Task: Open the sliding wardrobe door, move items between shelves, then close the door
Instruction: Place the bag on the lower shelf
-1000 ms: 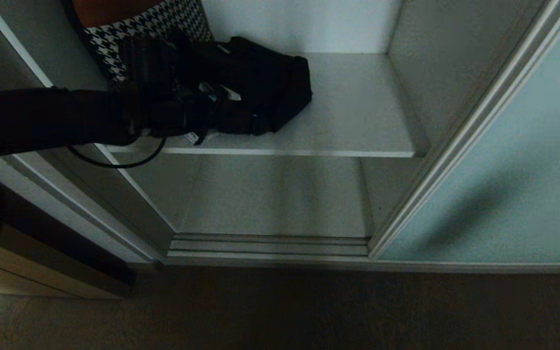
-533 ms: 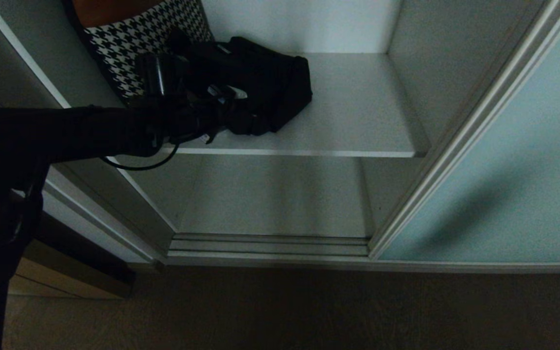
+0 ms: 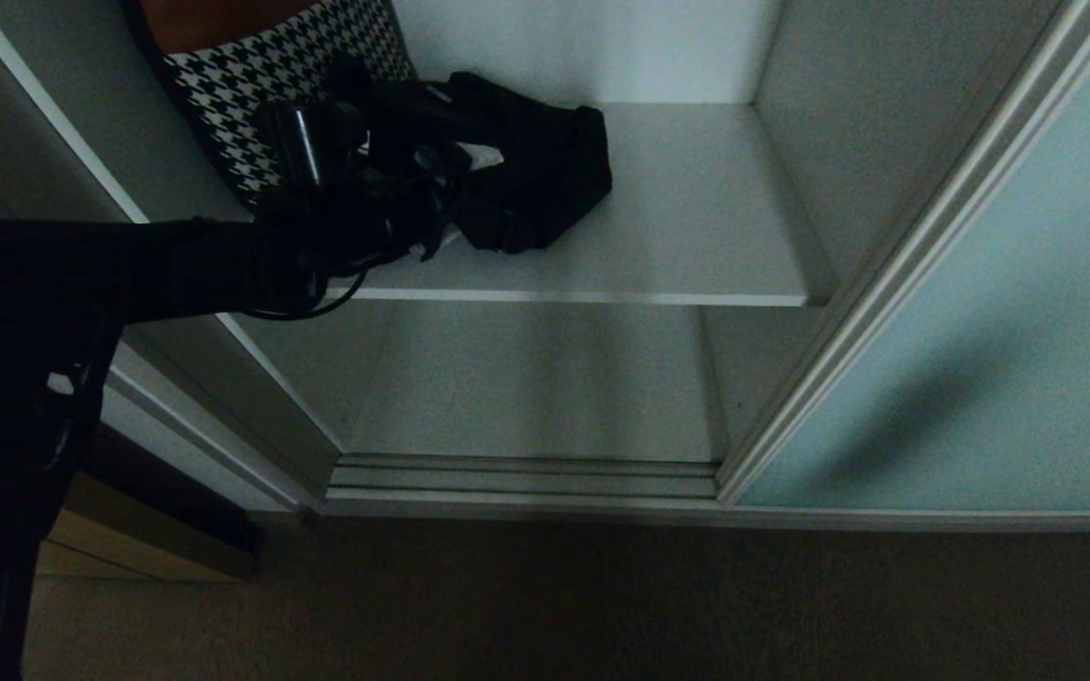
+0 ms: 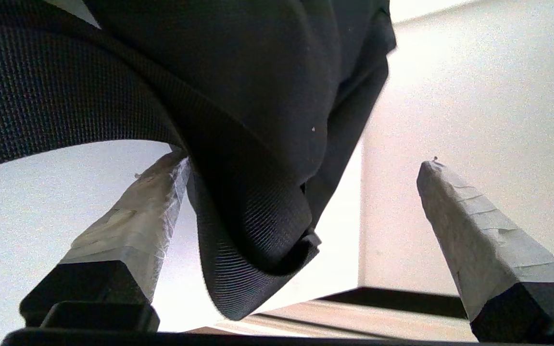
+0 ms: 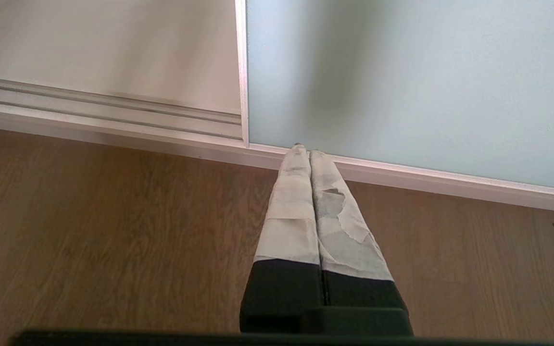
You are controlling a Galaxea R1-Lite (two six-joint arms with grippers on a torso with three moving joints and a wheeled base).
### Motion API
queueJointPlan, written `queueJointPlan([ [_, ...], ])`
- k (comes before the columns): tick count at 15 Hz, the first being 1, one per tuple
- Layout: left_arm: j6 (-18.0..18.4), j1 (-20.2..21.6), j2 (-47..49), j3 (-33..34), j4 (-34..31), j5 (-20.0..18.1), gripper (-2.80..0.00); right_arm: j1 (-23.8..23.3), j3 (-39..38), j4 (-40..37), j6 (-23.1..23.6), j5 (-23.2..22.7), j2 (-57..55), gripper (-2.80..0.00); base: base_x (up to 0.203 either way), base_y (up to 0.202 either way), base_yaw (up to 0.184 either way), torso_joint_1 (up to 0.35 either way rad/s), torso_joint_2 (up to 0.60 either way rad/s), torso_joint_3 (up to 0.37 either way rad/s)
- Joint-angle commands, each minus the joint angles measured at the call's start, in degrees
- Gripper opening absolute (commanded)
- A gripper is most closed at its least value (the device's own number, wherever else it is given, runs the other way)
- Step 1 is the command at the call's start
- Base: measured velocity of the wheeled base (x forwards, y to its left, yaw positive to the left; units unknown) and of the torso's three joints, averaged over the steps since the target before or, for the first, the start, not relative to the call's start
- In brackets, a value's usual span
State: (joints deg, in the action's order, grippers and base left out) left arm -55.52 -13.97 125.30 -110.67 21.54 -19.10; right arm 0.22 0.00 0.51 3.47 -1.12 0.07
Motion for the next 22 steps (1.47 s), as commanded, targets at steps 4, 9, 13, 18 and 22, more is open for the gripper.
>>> queueJointPlan([
  [4,3.49,0.08,3.99,-0.34,1.31,-1.26,0.00,0.04,0.00,0.02,0.04,-0.02,0.10,-2.80,0.000,0.000,0.000,0.000,0.00,0.000],
  [9,3.52,0.31,1.99,-0.34,-0.69,-6.12,0.00,0.04,0.00,0.02,0.04,-0.02,0.01,-2.80,0.000,0.000,0.000,0.000,0.00,0.000],
  [13,7.72,0.79,1.04,-0.31,-0.24,-6.25,0.00,0.04,0.00,0.02,0.04,-0.02,0.08,-2.80,0.000,0.000,0.000,0.000,0.00,0.000],
  [18,12.97,1.90,2.06,-0.34,2.45,-5.41,0.00,-0.03,0.00,0.02,0.04,-0.02,0.10,-2.80,0.000,0.000,0.000,0.000,0.00,0.000],
  [22,14.05,1.93,3.13,-0.25,2.60,-5.32,0.00,0.04,0.00,0.02,0.04,-0.02,0.01,-2.80,0.000,0.000,0.000,0.000,0.00,0.000],
])
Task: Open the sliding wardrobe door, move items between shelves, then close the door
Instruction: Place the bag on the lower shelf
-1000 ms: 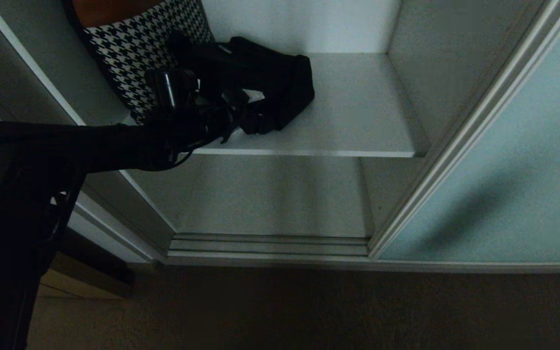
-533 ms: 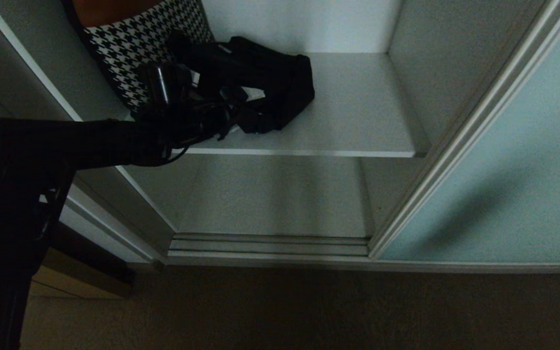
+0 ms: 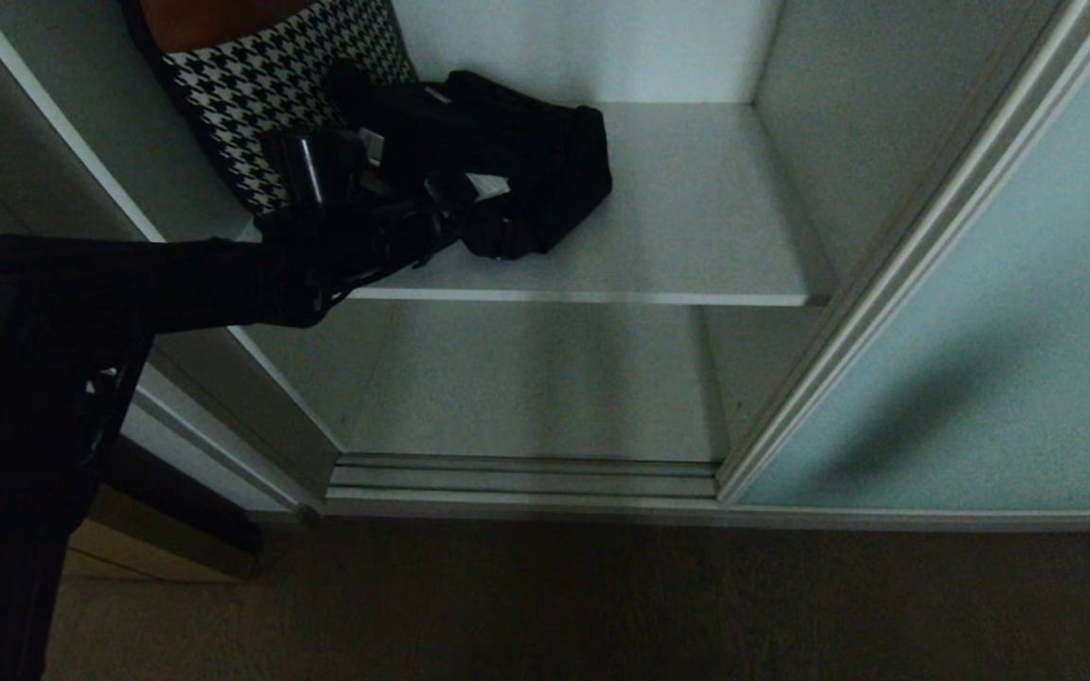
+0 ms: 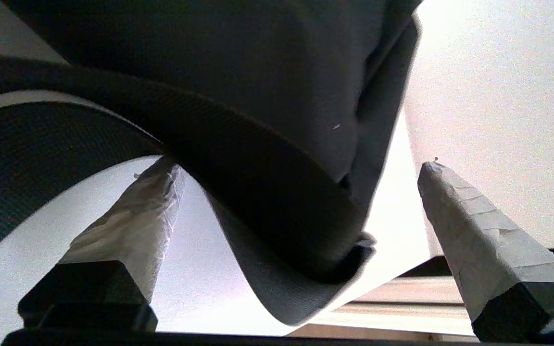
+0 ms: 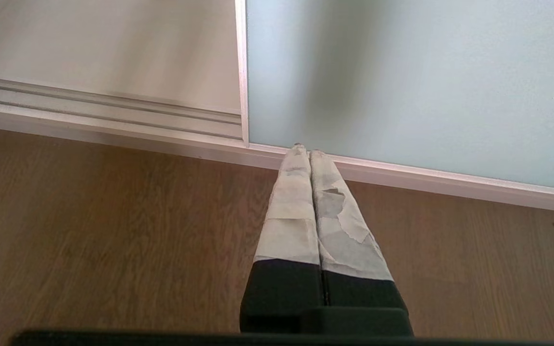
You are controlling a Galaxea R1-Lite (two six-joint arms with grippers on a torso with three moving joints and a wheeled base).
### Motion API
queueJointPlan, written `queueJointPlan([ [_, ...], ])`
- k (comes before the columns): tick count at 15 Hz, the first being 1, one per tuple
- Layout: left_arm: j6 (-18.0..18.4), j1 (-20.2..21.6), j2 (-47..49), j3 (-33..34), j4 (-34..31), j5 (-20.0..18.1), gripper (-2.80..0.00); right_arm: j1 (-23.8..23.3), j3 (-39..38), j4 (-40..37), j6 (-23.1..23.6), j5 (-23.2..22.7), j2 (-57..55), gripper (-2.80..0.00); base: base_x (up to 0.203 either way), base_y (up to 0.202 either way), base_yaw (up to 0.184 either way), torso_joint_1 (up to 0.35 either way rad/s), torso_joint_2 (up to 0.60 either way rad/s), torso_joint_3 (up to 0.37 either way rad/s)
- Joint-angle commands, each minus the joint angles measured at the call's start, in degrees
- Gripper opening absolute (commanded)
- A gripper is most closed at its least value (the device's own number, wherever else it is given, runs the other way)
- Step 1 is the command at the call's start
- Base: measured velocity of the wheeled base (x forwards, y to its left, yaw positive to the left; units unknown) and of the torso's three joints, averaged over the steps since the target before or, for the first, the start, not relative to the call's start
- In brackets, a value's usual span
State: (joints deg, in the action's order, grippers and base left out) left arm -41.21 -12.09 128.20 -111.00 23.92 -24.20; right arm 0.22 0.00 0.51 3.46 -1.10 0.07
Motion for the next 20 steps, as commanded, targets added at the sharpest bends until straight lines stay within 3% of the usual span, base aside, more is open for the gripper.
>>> queueJointPlan([
  [1,-0.28,0.05,0.07,0.08,0.25,0.06,0.00,0.04,0.00,0.02,0.05,-0.04,0.08,-2.80,0.000,0.000,0.000,0.000,0.00,0.000],
  [6,-0.19,0.00,0.47,0.75,3.77,4.56,0.00,0.04,0.00,0.02,0.05,-0.04,0.01,-2.80,0.000,0.000,0.000,0.000,0.00,0.000],
  [16,-0.56,-0.04,0.15,0.78,2.77,4.51,0.00,0.04,0.00,0.02,0.05,-0.04,0.10,-2.80,0.000,0.000,0.000,0.000,0.00,0.000],
  [20,-1.46,-0.04,-0.05,2.12,2.93,4.50,0.00,0.04,0.00,0.02,0.05,-0.04,0.01,-2.80,0.132,0.000,0.002,0.002,0.00,0.001],
])
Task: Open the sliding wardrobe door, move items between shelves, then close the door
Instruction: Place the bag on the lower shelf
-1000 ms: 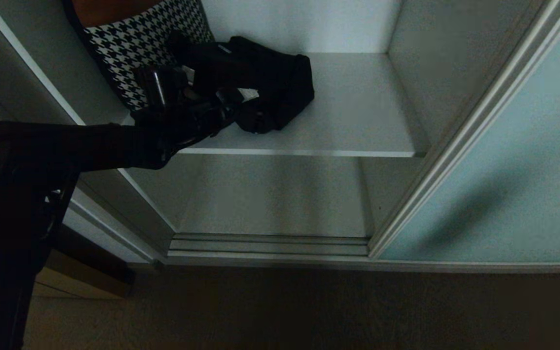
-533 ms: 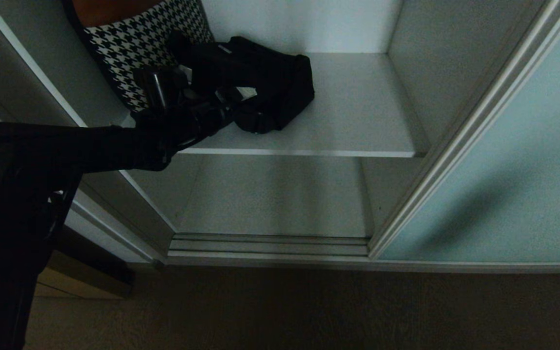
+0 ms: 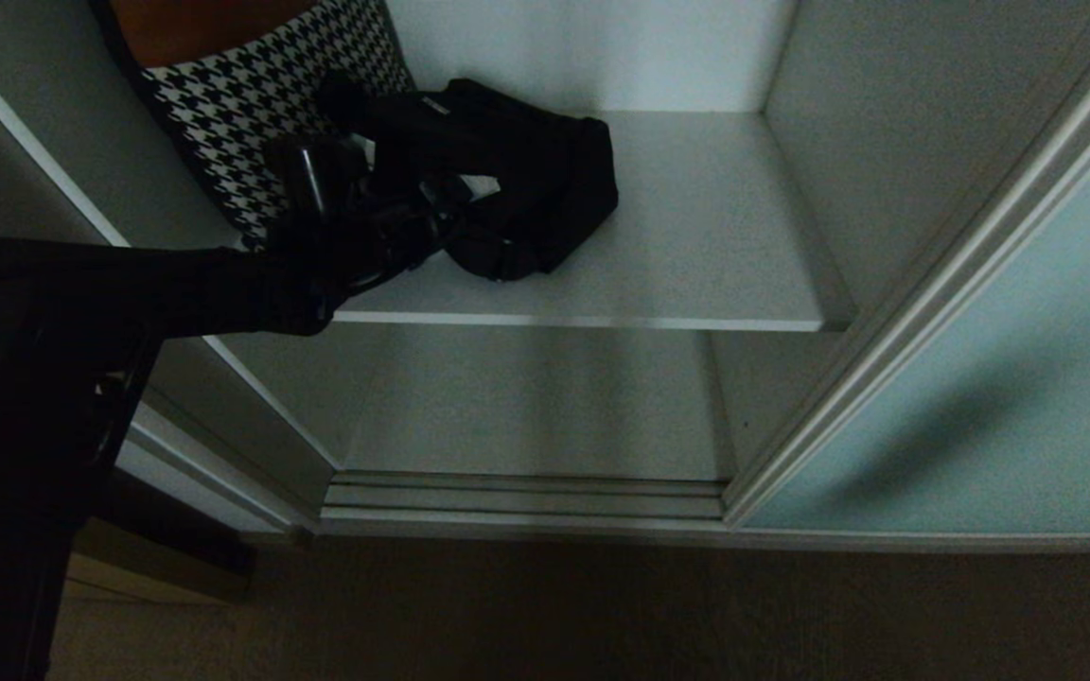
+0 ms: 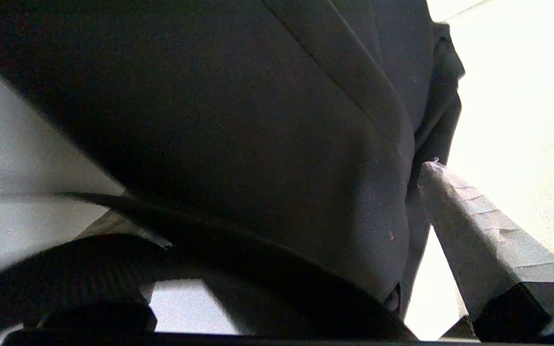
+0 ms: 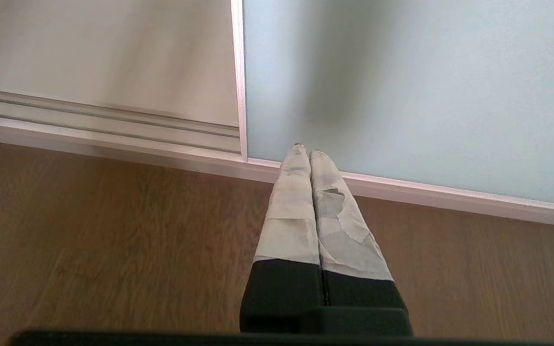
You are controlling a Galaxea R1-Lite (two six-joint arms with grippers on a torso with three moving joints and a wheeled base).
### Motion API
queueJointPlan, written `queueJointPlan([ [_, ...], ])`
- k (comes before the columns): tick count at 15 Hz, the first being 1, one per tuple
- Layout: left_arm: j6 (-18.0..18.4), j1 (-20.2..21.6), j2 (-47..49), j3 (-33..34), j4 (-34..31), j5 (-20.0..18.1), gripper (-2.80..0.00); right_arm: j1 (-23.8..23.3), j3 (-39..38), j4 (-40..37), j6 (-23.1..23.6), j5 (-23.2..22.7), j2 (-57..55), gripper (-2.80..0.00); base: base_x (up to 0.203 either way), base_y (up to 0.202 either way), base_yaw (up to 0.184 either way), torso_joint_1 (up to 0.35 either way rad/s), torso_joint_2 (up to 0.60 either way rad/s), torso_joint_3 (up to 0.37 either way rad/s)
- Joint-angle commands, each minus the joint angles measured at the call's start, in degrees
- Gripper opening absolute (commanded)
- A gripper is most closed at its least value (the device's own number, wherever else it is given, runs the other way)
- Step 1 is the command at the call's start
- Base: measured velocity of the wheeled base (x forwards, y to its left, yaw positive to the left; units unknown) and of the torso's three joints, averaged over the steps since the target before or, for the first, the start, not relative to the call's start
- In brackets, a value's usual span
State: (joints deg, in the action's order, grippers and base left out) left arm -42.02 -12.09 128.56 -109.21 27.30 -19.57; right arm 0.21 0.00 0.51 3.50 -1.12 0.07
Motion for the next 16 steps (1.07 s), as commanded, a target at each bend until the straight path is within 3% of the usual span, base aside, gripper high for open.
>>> queueJointPlan([
  [1,-0.78,0.00,-0.72,0.12,-1.42,-0.01,0.00,0.06,0.00,0.02,0.02,-0.02,0.10,-2.80,0.000,0.000,0.000,0.000,0.00,0.000],
  [4,-0.87,0.04,-4.18,-1.51,-10.82,-2.38,0.00,0.06,0.00,0.02,0.02,-0.02,0.03,-2.80,0.000,0.000,0.000,0.000,0.00,0.000],
  [7,-3.18,0.15,-5.06,-2.06,-10.82,-6.39,0.00,0.06,0.00,0.02,0.02,-0.02,0.08,-2.80,0.000,0.000,0.000,0.000,0.00,0.000],
  [9,-5.65,0.40,-4.35,-1.99,-9.30,-6.71,0.00,0.05,0.00,0.02,0.02,-0.02,0.10,-2.80,0.000,0.000,0.000,0.000,0.00,0.000],
  [16,-6.00,0.49,0.15,-1.80,-7.79,-6.39,0.00,0.06,0.00,0.02,0.02,-0.02,0.10,-2.80,0.000,0.000,0.000,0.000,0.00,0.000],
])
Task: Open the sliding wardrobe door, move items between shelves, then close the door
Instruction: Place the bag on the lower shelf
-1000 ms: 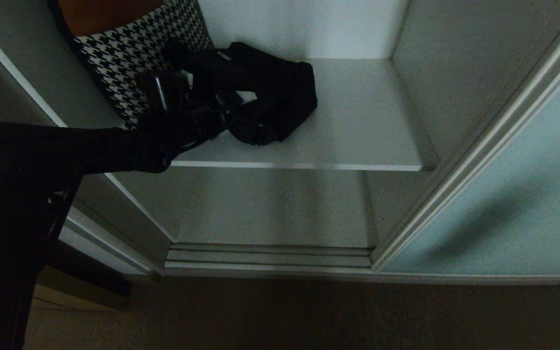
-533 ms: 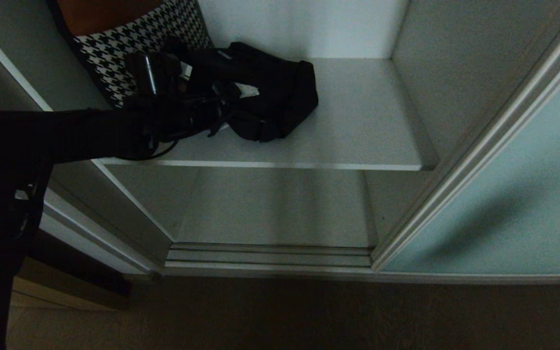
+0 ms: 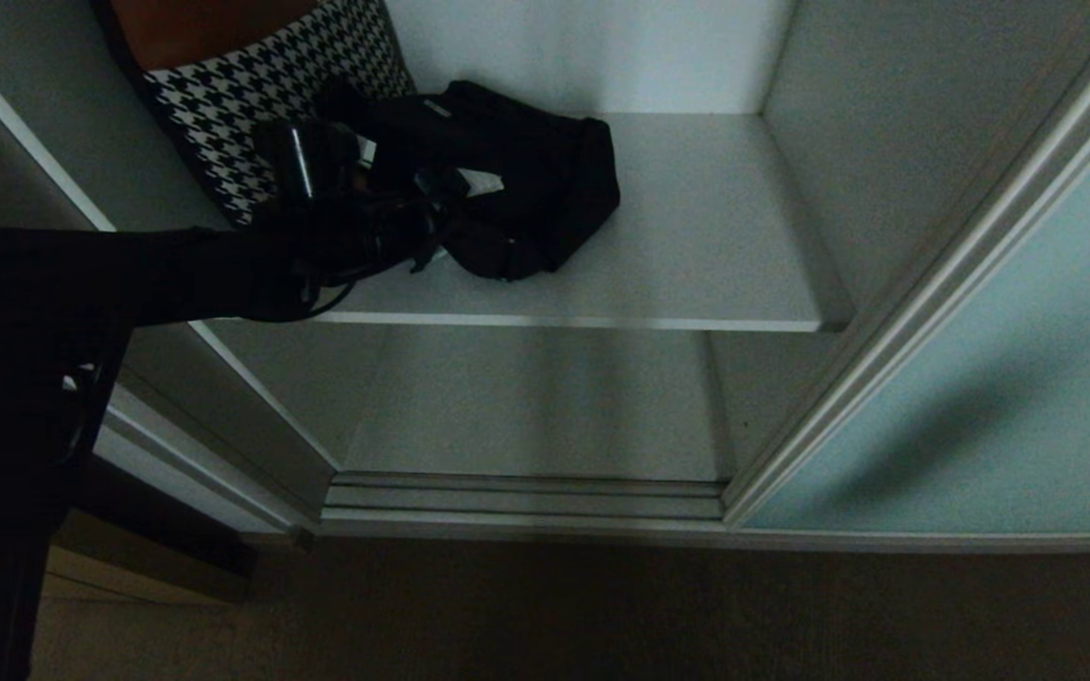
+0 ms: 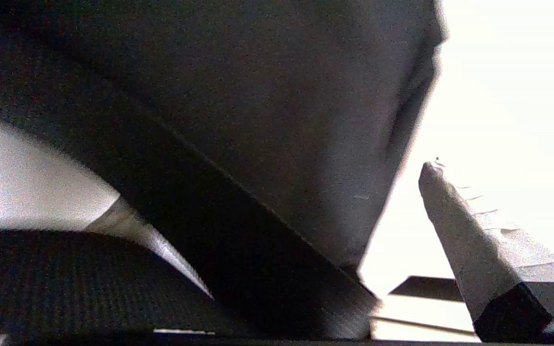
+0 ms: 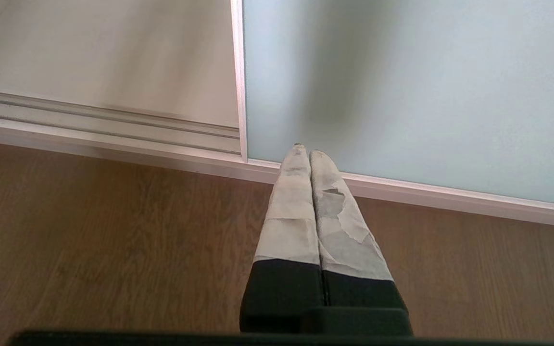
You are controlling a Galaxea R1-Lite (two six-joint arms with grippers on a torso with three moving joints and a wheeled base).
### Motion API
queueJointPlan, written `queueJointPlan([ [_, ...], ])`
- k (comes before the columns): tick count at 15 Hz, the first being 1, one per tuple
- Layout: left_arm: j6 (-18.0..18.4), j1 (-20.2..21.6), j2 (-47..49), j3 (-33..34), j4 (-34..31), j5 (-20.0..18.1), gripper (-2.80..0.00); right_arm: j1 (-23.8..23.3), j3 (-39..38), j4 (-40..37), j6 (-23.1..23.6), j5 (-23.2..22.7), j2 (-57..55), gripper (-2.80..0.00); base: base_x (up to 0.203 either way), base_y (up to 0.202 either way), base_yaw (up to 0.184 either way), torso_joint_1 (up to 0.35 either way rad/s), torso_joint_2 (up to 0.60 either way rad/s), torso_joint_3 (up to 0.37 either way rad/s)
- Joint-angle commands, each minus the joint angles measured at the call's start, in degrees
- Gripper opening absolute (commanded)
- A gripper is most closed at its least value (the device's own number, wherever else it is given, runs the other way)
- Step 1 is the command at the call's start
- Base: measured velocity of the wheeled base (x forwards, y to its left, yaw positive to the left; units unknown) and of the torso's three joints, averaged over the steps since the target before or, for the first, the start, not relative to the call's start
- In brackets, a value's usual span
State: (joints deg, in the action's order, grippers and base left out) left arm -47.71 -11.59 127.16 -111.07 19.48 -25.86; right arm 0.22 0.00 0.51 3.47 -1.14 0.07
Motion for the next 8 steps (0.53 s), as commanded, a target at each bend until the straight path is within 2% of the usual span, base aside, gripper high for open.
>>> queueJointPlan([
  [1,-0.41,-0.01,1.83,0.01,0.08,-0.07,0.00,0.04,0.00,0.02,0.04,0.00,0.10,-2.80,0.000,0.000,0.000,0.000,0.00,0.000],
  [2,-0.48,-0.01,1.78,-0.03,0.34,-0.07,0.00,0.04,0.00,0.02,0.04,0.00,0.09,-2.80,0.000,0.000,0.000,0.000,0.00,0.000],
  [3,-0.56,-0.01,1.87,0.00,1.42,-0.07,-2.80,0.01,0.00,0.02,0.04,0.00,0.04,-2.80,0.000,0.000,0.000,0.000,0.00,0.000],
  [8,-2.03,0.53,2.67,-0.03,3.37,-0.25,-2.80,0.04,0.00,0.02,0.04,0.00,0.09,-2.80,0.000,0.000,0.000,0.000,0.00,0.000],
])
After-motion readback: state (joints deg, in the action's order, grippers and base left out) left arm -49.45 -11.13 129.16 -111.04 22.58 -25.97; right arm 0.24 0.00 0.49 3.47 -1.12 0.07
